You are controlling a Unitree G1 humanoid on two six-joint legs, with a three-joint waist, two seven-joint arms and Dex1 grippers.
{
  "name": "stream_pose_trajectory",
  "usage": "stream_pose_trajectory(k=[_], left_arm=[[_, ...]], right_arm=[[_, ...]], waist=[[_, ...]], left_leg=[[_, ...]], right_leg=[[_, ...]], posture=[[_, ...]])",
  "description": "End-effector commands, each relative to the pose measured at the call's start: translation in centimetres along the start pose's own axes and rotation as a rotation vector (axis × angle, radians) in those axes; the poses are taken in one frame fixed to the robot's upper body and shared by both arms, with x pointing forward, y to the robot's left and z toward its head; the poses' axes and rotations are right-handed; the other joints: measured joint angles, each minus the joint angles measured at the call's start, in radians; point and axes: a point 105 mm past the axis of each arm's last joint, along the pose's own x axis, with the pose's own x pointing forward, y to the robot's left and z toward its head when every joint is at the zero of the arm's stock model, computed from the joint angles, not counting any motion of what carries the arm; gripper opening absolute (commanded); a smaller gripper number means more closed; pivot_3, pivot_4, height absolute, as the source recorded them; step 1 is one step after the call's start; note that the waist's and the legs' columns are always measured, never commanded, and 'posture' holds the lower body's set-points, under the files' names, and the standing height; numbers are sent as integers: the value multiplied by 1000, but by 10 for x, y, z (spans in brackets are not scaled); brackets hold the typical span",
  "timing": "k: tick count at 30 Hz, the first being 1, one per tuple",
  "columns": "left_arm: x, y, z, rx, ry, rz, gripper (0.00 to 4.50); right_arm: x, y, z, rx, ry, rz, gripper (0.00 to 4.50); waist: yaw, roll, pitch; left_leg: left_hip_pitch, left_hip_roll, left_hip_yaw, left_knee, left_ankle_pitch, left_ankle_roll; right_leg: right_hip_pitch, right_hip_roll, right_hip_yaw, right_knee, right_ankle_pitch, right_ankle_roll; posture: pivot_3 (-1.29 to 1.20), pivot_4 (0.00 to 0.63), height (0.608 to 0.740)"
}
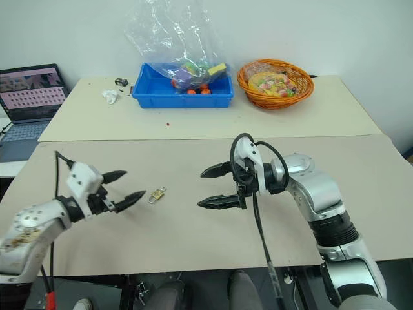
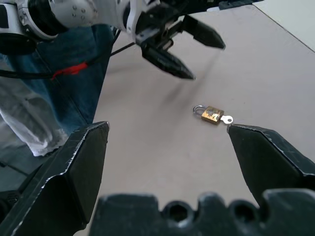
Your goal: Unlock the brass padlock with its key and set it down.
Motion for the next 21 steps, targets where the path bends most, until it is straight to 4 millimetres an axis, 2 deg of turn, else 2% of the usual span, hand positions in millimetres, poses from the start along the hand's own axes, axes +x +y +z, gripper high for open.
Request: stream_pose_trajectory(k=[1,5,7,13,21], left_arm=[[9,0,0,66,-25,-31,4446],[26,-9,-14,105,9,-95,4446],[31,-15,-18,113,15,-131,4446],[43,-18,-19,100,-11,-133,4446],[47,-16,-23,62,-6,-106,4446]], right_arm=[[-2,3,9,-39,-13,-6,4500],[-6,6,5,-29,-7,-23,4500],[-5,4,-5,-39,35,-55,4500],[4,-11,-26,-49,94,-132,4500],[13,-24,-30,-80,107,-173,4500]], waist=[[4,0,0],[16,0,0],[20,0,0],[21,0,0],[21,0,0]], left_leg=[[0,0,0,0,0,0],[-2,0,0,0,0,0],[-2,0,0,0,0,0],[0,0,0,0,0,0],[1,-1,0,1,0,0]], right_leg=[[0,0,0,0,0,0],[-2,0,0,0,0,0],[-2,-2,0,0,0,0],[0,-2,-1,0,0,0],[1,-2,-1,0,0,0]], posture=[[0,150,735],[0,150,735],[0,150,735],[0,150,735],[0,150,735]])
